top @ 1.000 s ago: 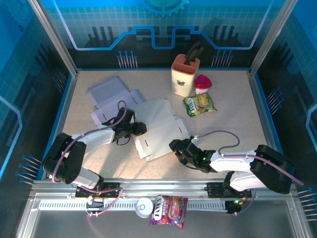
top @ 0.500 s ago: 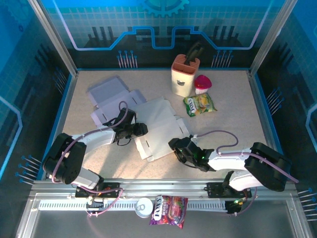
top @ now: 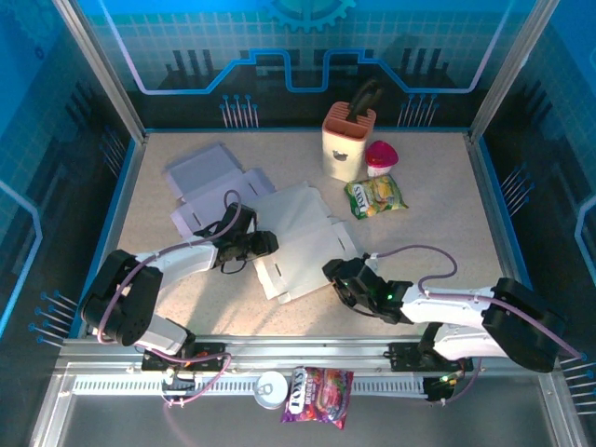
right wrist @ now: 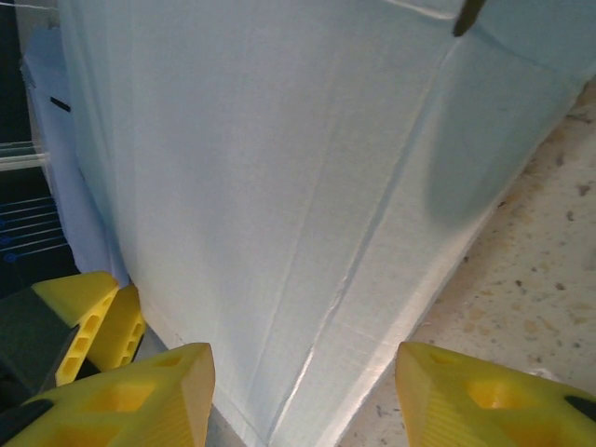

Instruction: Fold the paper box

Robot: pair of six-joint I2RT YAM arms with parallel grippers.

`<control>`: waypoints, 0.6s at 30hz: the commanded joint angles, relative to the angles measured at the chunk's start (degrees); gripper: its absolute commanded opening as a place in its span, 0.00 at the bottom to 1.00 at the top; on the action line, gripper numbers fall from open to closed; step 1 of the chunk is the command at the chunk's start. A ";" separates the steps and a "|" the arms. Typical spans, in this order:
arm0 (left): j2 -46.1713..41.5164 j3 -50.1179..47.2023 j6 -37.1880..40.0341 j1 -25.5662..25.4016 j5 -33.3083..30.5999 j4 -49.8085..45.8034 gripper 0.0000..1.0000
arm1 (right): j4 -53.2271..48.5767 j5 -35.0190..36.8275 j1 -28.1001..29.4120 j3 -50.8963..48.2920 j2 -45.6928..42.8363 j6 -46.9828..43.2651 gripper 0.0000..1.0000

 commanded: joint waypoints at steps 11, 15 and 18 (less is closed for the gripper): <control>-0.07 1.25 0.38 -0.51 -0.21 -1.31 0.47 | 0.01 -0.46 -1.87 0.08 2.87 1.07 0.54; 0.15 1.34 0.43 -0.62 -0.20 -1.26 0.47 | 0.59 -0.17 -1.93 -0.05 3.22 1.24 0.54; 0.16 1.32 0.52 -0.71 -0.21 -1.31 0.47 | 1.35 -0.60 -2.09 0.27 4.26 1.16 0.54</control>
